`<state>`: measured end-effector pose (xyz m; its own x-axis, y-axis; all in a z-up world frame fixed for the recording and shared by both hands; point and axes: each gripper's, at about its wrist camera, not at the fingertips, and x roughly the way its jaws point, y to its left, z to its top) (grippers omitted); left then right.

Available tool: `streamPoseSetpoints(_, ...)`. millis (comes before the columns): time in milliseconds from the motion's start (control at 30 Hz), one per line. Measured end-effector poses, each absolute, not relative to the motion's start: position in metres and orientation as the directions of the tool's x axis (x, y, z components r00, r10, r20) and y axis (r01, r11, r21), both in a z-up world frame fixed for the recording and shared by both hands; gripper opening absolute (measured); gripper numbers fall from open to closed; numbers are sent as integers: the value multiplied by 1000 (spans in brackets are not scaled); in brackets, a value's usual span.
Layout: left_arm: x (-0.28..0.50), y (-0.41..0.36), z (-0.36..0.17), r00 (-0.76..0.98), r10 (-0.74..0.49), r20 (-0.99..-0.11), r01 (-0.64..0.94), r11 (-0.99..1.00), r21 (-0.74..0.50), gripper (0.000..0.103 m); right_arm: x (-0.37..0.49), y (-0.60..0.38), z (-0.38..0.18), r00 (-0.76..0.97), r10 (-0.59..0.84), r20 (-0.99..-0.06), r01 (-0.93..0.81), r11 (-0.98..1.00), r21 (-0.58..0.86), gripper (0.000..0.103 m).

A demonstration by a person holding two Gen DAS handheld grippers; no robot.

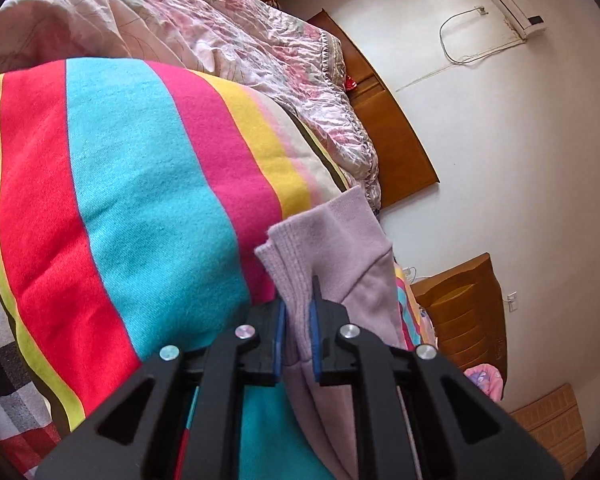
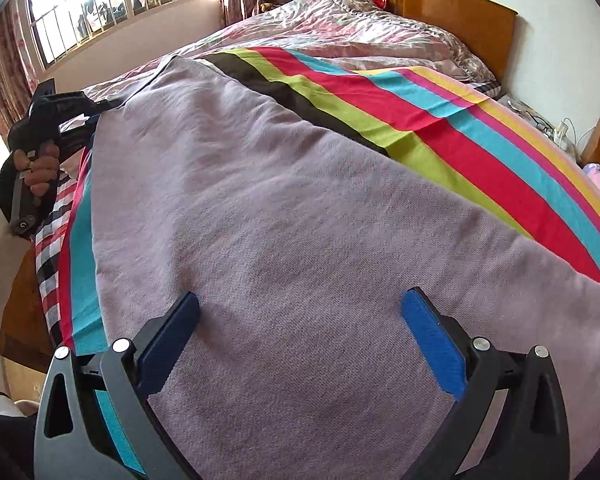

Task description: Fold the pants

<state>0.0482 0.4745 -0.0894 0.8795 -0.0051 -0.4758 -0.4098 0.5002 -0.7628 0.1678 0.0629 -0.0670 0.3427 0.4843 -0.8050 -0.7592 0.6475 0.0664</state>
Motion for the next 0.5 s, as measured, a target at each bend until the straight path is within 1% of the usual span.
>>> streamPoseSetpoints(67,52,456,-59,874,52,-484,-421,579,-698,10,167,55,-62,360,497,-789,-749,658,73,98)
streamPoseSetpoints(100,55,442,-38,873,78,-481,-418,629,-656,10,167,46,-55,381,516,-767,-739,669,83,98)
streamPoseSetpoints(167,67,402,10,886,102,-452,-369,744,-557,10,169,19,-35,444,550,-708,-704,703,105,98)
streamPoseSetpoints(233,84,345,56,904,93,-418,-287,856,-430,10,173,-21,-10,530,561,-636,-641,756,133,98)
streamPoseSetpoints(300,112,271,89,919,36,-392,-159,944,-287,10,178,-67,12,618,537,-574,-555,815,164,98)
streamPoseSetpoints(367,129,189,99,920,-56,-387,-3,989,-150,10,180,-113,28,697,478,-534,-458,870,181,98)
streamPoseSetpoints(433,139,113,85,887,-176,-426,169,984,-56,11,178,-157,37,760,401,-512,-358,915,185,98)
streamPoseSetpoints(500,145,46,48,813,-275,-514,326,945,10,11,174,-195,40,795,336,-505,-269,942,203,98)
